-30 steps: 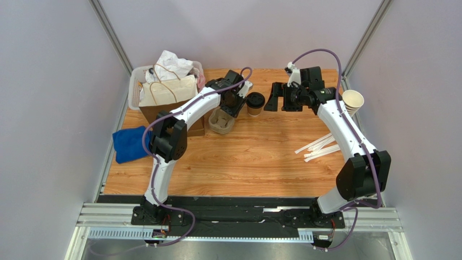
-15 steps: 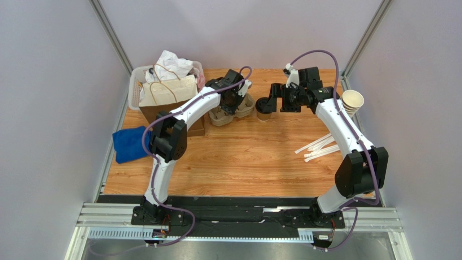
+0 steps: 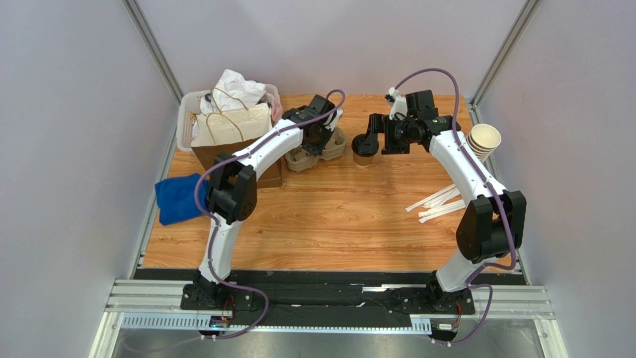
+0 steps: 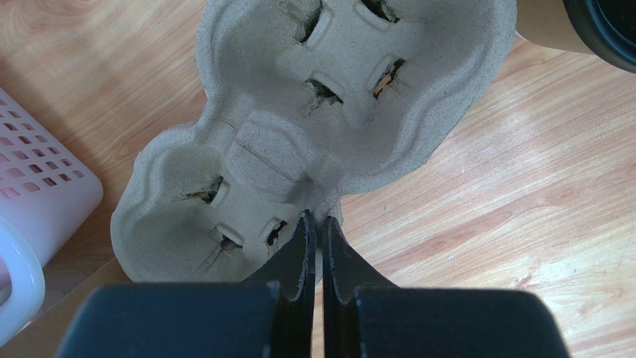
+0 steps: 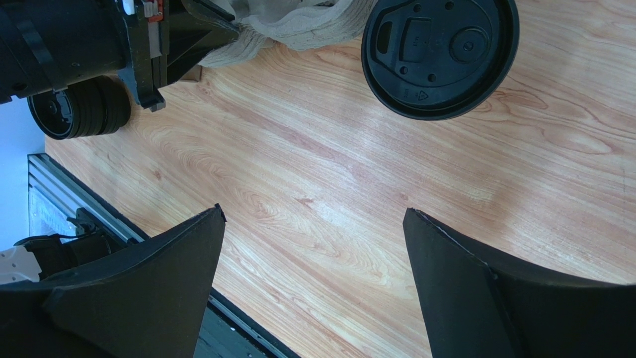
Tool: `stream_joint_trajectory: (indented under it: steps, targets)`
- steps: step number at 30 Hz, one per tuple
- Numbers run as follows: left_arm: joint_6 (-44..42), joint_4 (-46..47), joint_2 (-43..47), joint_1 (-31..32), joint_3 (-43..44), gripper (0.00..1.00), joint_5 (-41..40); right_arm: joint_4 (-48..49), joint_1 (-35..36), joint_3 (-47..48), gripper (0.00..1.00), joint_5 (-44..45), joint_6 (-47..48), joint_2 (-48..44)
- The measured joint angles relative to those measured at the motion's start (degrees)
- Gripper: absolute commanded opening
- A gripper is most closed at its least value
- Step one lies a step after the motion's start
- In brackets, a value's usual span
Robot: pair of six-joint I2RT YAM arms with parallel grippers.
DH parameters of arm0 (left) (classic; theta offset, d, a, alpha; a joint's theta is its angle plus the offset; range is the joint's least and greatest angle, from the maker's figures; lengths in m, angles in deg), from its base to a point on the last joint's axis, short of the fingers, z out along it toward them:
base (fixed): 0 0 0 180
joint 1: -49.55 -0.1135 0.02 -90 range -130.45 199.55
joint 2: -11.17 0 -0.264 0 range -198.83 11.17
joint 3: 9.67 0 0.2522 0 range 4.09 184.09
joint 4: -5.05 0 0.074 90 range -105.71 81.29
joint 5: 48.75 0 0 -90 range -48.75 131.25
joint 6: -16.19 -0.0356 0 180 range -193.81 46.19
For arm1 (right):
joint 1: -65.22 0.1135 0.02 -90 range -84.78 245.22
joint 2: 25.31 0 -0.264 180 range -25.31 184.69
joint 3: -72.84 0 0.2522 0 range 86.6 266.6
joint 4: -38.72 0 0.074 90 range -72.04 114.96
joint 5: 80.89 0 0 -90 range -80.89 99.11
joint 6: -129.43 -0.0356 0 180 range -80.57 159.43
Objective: Pack the takeout coffee
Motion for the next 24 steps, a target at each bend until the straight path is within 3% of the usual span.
stream_joint_trajectory:
  steps: [6, 10, 13, 24]
  targets:
    - [0.8, -0.1, 0.3, 0.0, 0.0, 0.21, 0.6, 0.1, 0.0, 1.2, 0.94, -0.8, -0.2, 1.9]
    - [1.2, -0.4, 0.8, 0.0, 0.0, 0.22, 1.1, 0.1, 0.4, 1.6, 0.94, -1.0, -0.4, 2.5]
    - [1.3, -0.5, 0.8, 0.0, 0.0, 0.32, 1.4, 0.1, 0.4, 1.7, 0.94, -1.0, -0.4, 2.5]
    - [1.6, -0.7, 0.8, 0.0, 0.0, 0.31, 3.0, 0.1, 0.4, 1.7, 0.93, -1.0, -0.4, 2.5]
